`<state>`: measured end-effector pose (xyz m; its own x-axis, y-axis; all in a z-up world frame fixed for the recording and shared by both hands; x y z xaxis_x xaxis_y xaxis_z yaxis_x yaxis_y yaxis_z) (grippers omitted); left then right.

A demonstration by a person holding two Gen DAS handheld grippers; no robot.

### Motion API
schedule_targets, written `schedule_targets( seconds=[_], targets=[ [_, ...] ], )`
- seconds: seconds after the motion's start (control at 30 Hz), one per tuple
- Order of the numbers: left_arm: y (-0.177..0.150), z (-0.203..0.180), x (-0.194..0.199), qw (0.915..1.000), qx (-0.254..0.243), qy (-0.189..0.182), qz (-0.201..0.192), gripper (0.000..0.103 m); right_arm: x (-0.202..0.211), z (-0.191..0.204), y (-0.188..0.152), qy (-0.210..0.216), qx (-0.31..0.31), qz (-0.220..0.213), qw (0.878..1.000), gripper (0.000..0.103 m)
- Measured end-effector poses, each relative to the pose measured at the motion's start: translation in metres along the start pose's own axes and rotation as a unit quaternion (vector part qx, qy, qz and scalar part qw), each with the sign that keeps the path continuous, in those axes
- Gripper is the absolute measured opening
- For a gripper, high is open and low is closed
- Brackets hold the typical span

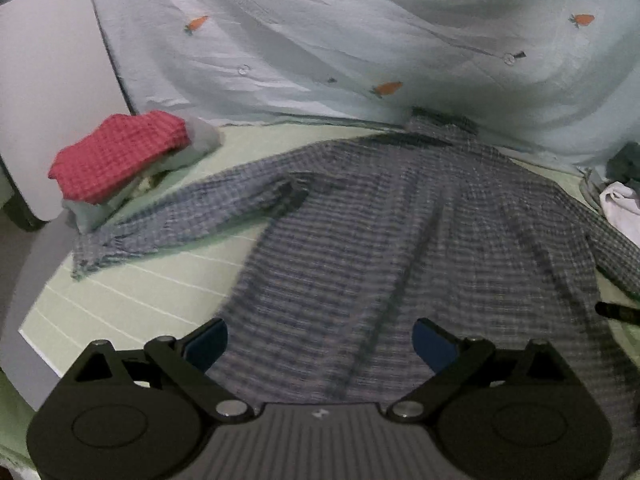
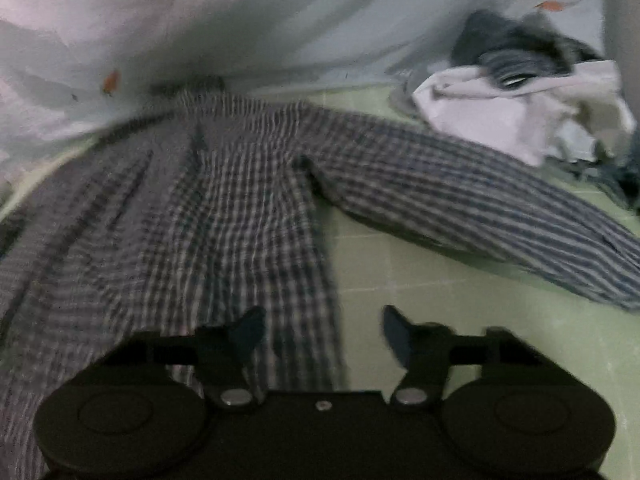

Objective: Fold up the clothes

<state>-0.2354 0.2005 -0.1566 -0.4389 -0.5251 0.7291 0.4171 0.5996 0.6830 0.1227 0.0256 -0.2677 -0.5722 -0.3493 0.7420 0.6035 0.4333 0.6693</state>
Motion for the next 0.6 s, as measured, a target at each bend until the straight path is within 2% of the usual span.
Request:
schedule_targets(
  seconds=[0.07,0.1,0.13,0.2,0.37,0.4,0.43,0.47,0.5,0.53,0.6],
  targets=[
    [0.0,0.022,0.002,1.0,0.002,0.008,-0.001,0.098,-0.013,0.011,0.007,-0.009,0.02,0.002,1.0,0.033],
    [-0.001,0.033,0.003,0.9999,0.005,0.013,-0.001,0.098,-0.015,0.016,0.01,-0.01,0.034,0.0,0.999,0.015],
    [-0.001,0.045,0.004,0.9998,0.009,0.018,-0.002,0.098,-0.018,0.02,0.013,-0.013,0.047,-0.001,0.999,0.003],
    [0.001,0.073,0.001,0.9992,0.026,0.03,-0.002,0.098,-0.024,0.019,0.02,-0.036,0.051,0.003,0.998,0.003],
    [0.012,0.141,-0.01,0.9948,0.088,0.052,-0.005,0.098,-0.031,0.006,0.025,-0.113,0.014,0.023,0.993,0.004],
    [0.016,0.153,-0.012,0.9935,0.099,0.055,-0.009,0.098,-0.027,0.008,0.023,-0.137,0.018,0.026,0.99,0.011],
    [0.02,0.165,-0.016,0.9922,0.11,0.058,-0.012,0.098,-0.023,0.011,0.021,-0.16,0.021,0.028,0.986,0.033],
    [0.024,0.177,-0.021,0.9909,0.119,0.061,-0.014,0.098,-0.018,0.016,0.017,-0.177,0.022,0.027,0.984,0.048],
    [0.027,0.189,-0.026,0.9894,0.129,0.065,-0.015,0.098,-0.011,0.023,0.016,-0.187,0.017,0.02,0.982,0.076],
    [0.031,0.201,-0.032,0.9877,0.139,0.07,-0.015,0.098,-0.005,0.031,0.015,-0.19,0.01,0.011,0.982,0.089],
    [0.035,0.222,-0.045,0.9847,0.158,0.073,-0.011,0.098,0.01,0.054,0.009,-0.172,0.006,-0.005,0.985,0.098]
  ],
)
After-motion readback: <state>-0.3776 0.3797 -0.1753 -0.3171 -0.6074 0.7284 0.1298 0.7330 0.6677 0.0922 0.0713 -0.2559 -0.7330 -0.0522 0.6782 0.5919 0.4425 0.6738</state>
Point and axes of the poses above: each gripper's, at about its wrist camera, not at the fingertips, and x roughly against the way its jaws point, z to its left, y to its top, the point moved 7 cm from there along -x, roughly the way its jaws point, and after that the axes turned 9 degrees about -y, right-handed, at the moved point
